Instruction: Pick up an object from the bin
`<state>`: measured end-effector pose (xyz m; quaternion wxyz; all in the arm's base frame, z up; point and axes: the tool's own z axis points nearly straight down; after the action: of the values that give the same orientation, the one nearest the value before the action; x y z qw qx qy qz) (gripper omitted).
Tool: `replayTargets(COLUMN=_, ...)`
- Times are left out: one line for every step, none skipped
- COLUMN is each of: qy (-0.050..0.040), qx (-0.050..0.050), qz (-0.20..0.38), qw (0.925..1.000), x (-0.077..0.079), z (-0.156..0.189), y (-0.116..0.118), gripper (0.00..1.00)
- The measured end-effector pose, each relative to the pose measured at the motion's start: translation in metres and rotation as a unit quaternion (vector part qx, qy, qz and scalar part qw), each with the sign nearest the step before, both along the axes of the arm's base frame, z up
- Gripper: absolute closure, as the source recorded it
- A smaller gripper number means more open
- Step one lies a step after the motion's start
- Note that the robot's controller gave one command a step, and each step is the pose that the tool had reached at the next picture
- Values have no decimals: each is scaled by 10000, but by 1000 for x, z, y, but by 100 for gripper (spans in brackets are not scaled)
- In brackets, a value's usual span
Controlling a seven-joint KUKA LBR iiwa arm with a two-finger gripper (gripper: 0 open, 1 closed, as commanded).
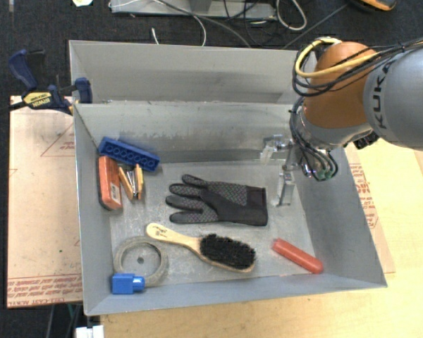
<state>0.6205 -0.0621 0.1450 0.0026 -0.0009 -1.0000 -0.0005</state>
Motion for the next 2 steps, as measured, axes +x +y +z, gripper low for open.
replayTargets(qy=-36, qx=-3, qz=5, qw=10000, x=2, z=4, y=0, gripper=0)
replayTargets(qy=-49, qx=-3, qz=56, qw=10000, x=-26, z=-62, y=19, gripper=0)
